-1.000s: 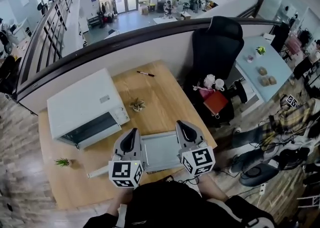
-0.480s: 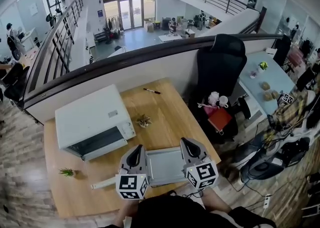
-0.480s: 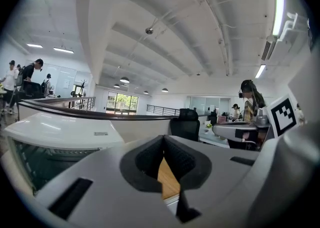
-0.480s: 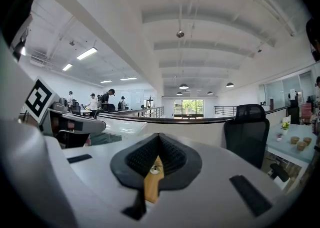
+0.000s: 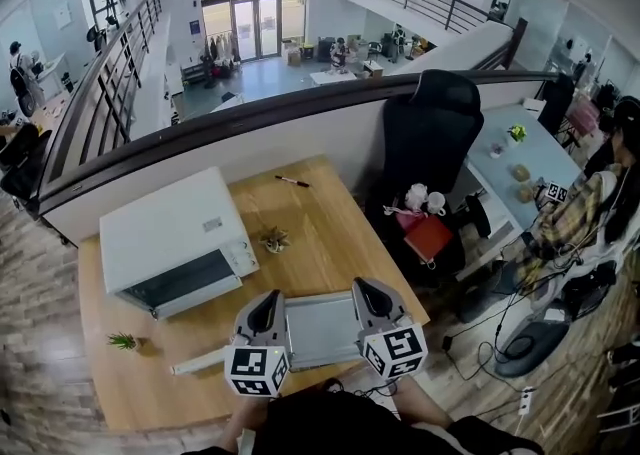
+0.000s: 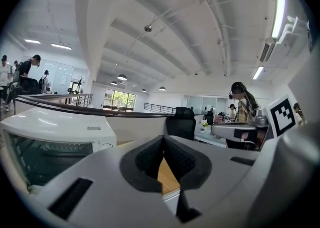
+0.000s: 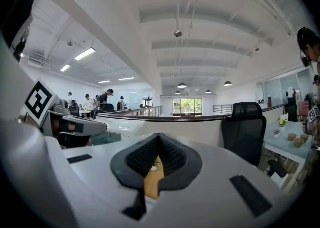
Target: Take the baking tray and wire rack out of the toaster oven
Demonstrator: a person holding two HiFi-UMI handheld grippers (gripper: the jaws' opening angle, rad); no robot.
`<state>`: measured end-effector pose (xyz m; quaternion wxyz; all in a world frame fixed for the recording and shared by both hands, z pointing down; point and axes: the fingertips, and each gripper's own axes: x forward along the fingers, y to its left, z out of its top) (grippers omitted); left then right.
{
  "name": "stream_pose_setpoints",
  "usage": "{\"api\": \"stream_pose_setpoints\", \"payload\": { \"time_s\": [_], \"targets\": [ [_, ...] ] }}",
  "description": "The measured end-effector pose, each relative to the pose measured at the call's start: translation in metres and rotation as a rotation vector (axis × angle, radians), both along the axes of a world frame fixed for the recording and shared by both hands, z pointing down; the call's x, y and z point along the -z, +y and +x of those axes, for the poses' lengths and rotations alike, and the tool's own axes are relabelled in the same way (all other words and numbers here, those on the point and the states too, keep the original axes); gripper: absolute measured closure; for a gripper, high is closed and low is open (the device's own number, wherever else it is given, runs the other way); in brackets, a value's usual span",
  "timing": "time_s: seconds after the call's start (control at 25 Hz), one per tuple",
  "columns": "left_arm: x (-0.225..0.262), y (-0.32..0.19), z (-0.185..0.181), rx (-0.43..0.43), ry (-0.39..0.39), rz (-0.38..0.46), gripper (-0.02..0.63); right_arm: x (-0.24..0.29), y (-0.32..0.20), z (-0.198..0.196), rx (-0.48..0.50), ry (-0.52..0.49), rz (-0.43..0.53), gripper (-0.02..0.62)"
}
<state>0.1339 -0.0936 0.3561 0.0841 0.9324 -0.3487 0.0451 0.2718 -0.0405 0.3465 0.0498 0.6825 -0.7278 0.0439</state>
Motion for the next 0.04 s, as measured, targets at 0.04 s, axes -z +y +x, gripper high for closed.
{"api": "stream_pose_setpoints", "payload": {
  "time_s": [0.04],
  "targets": [
    [-0.0009, 0.0008, 0.0029, -0.002, -0.001, -0.001, 0.583, -0.0003, 0.0014, 0.0033, -0.004, 0.000, 0.000, 0.589]
  ]
}}
